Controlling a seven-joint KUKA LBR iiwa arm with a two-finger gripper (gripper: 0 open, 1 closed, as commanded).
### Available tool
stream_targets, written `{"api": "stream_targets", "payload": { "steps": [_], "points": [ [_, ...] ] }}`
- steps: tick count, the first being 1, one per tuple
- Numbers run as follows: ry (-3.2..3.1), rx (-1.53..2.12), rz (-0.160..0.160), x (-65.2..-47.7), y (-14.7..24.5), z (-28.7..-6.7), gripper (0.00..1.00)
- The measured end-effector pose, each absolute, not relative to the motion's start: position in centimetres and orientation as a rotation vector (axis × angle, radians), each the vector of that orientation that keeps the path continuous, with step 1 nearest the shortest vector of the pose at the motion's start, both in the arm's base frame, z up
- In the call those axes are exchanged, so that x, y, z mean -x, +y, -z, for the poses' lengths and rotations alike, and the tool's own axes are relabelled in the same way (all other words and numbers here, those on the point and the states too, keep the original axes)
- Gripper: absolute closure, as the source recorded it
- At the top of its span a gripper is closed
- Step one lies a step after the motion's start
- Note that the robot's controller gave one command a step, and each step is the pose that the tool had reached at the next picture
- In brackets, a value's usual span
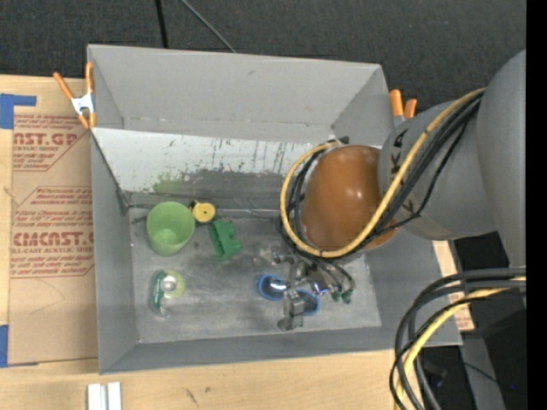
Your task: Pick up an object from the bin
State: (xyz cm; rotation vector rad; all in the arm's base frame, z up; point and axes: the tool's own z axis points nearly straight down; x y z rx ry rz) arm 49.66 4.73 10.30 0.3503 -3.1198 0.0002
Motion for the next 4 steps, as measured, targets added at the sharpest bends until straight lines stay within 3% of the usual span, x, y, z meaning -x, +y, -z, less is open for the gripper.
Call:
{"api": "stream_targets", "payload": {
  "steps": [1,2,3,4],
  "points": [
    [-3.14,0.047,0.002,-50.8,4.9,-6.9,0.0],
    [-3.143,0.047,0.002,-50.9,4.8,-7.0,1.0],
    [-3.149,0.016,0.002,-51.4,4.8,-14.2,1.0],
    [-3.152,0.019,0.004,-50.7,6.6,-27.0,1.0]
  ]
}}
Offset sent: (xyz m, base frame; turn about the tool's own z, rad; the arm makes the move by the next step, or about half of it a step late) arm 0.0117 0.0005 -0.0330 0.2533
